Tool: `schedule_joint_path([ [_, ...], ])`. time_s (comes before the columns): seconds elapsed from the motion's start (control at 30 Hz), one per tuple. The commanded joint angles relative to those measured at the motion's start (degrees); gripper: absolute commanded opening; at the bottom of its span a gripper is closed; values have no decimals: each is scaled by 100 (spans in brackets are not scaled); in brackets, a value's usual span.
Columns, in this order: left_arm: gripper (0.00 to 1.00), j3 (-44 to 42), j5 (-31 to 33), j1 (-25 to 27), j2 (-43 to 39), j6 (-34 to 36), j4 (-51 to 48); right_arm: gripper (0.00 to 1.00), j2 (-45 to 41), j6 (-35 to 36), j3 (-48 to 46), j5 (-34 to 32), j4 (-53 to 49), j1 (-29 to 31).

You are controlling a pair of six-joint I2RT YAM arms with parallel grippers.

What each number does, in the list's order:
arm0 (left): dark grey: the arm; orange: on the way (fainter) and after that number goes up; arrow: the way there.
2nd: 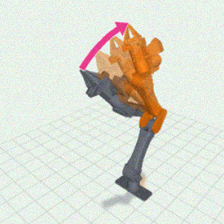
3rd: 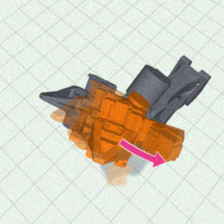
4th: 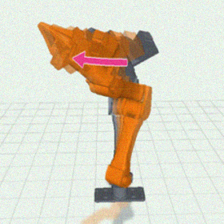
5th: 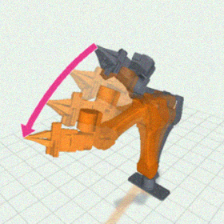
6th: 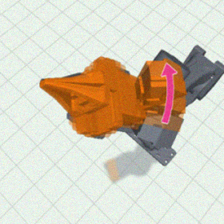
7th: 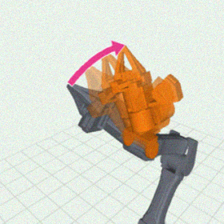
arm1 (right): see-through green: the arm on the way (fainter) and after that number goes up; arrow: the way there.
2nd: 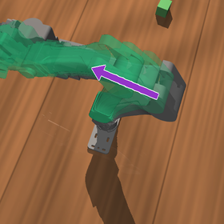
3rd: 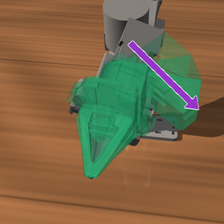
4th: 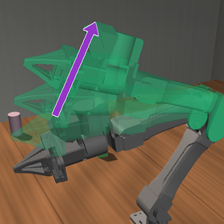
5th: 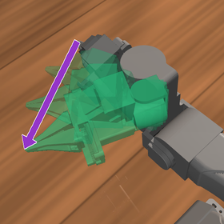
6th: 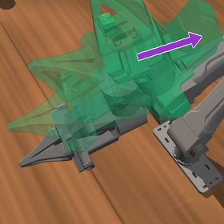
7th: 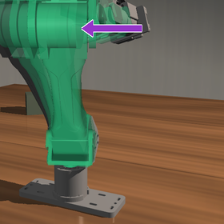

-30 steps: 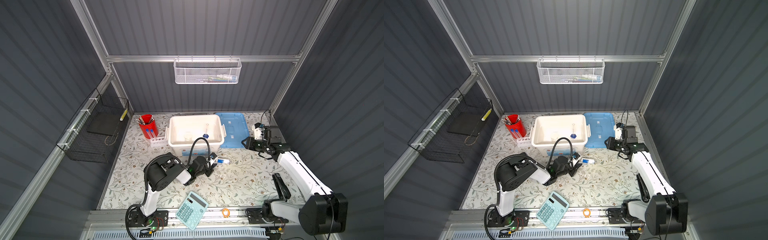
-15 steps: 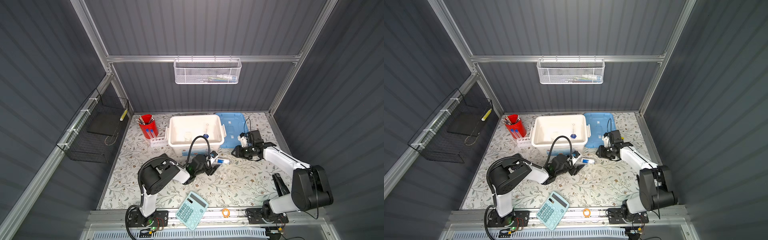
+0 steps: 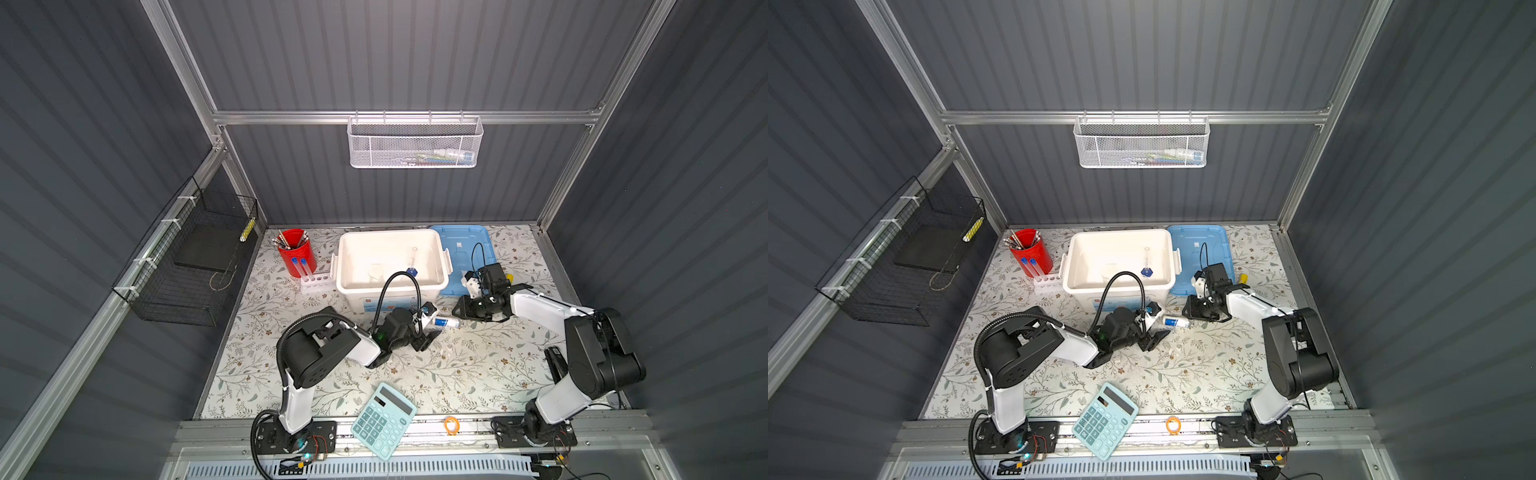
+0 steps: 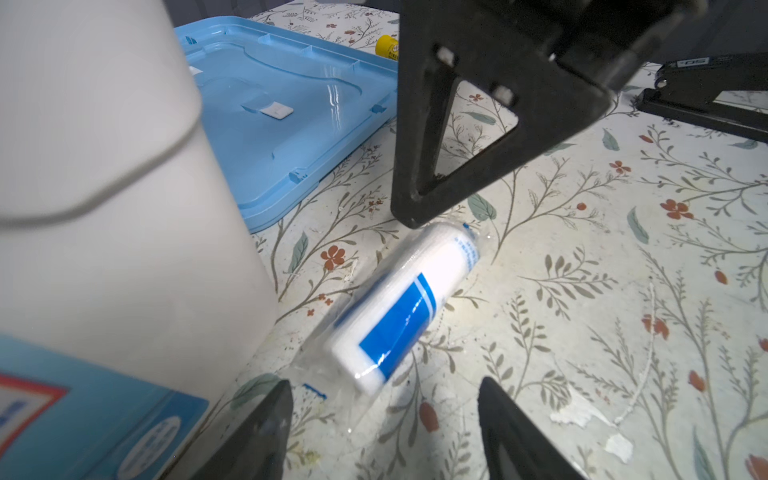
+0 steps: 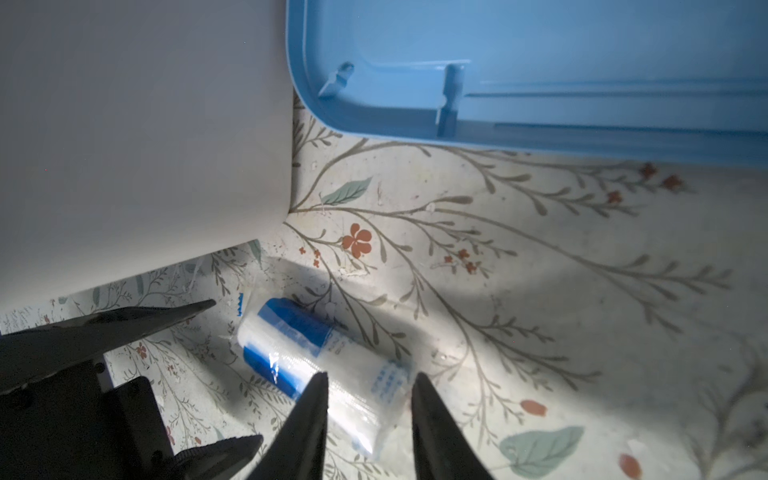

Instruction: Organize the chemistry lab equipment

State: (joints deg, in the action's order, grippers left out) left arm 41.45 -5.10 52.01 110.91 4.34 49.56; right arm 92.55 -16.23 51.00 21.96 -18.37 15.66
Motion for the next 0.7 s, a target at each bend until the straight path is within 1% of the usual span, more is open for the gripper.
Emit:
schedule_joint_path([
  [0.0, 70, 133, -156, -59, 156, 76, 62, 36, 26, 50, 16, 164, 7, 85],
  [0.17, 71, 280, -397, -75, 272, 76, -8, 35, 109, 6, -36, 302, 142, 113],
  [0.67, 72, 363, -525, -104, 326, 23, 0, 33, 140, -3, -218, 555, 170, 286],
])
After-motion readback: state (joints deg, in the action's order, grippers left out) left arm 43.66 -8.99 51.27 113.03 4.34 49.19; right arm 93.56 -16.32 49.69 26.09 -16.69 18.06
